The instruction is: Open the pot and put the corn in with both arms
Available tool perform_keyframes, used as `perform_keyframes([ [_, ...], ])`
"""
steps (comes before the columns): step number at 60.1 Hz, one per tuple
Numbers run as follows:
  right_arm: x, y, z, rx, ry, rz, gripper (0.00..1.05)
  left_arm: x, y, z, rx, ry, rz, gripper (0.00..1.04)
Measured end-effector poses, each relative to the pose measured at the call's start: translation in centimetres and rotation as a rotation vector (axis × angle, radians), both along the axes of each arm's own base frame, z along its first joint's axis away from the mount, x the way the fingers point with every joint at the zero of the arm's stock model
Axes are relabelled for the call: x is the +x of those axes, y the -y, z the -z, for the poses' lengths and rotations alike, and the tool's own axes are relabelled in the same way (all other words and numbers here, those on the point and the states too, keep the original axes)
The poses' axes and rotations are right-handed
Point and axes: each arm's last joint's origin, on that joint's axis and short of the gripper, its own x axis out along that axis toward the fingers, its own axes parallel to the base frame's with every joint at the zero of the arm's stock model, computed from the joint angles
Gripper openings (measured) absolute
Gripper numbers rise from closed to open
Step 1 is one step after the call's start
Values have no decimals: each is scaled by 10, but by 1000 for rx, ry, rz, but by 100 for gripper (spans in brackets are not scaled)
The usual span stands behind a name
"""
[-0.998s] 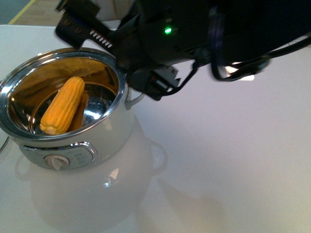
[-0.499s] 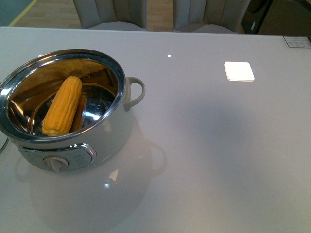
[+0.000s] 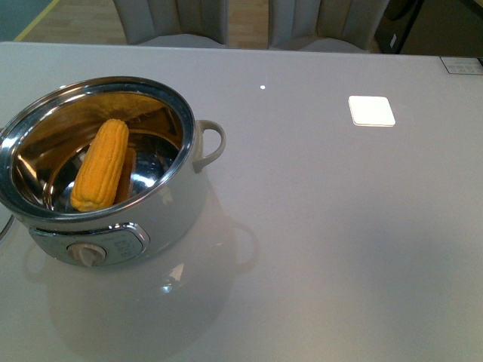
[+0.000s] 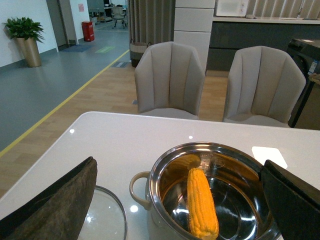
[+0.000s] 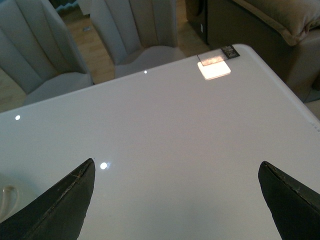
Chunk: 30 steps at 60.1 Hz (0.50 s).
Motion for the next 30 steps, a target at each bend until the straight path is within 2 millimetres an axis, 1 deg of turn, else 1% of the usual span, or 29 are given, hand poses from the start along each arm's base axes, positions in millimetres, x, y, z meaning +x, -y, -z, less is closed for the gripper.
perform_keyframes([
  [1,0,1,2,-5,61,-64,89,0,0,0,0,0,0,98],
  [2,0,1,3,-10,82,-85,88,0,0,0,0,0,0,98],
  [4,-2,3,8,-57,152,-152,81,0,0,0,0,0,0,98],
  [5,-3,3,9,-60,170,-163,79,0,0,0,0,0,0,98],
  [7,-4,5,12,-110,213,-192,72,0,0,0,0,0,0,98],
  [17,-11,13,24,-195,236,-208,44,0,0,0,0,0,0,98],
  [26,-16,18,33,-210,232,-212,18,0,0,0,0,0,0,98],
  [30,-18,25,36,-216,236,-229,5,0,0,0,0,0,0,98],
])
